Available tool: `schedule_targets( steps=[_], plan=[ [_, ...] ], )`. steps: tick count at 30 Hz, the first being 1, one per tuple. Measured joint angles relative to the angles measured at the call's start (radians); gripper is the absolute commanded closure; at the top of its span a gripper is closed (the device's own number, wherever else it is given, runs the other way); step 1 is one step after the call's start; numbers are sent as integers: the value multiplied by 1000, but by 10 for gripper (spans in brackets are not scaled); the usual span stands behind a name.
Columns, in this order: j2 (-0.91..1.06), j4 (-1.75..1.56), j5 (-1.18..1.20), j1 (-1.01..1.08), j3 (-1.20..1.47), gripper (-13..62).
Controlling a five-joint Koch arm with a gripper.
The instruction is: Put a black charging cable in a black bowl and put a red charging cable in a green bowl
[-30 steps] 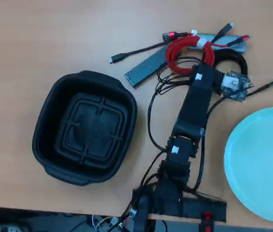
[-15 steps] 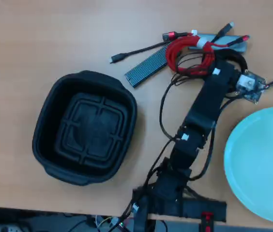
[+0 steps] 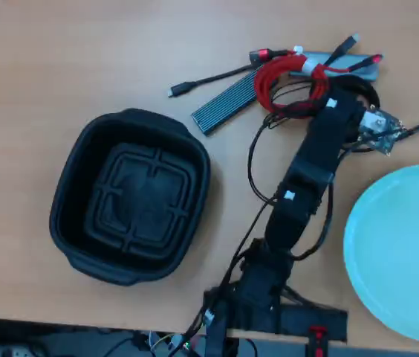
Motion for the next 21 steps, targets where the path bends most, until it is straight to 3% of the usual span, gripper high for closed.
schedule_targets(
  steps=[7, 14, 21],
  plan=[
    [-20, 0, 2, 0, 0, 270],
    [-31, -2, 9, 3, 0, 587],
    [-31, -2, 9, 9, 0, 557]
  ],
)
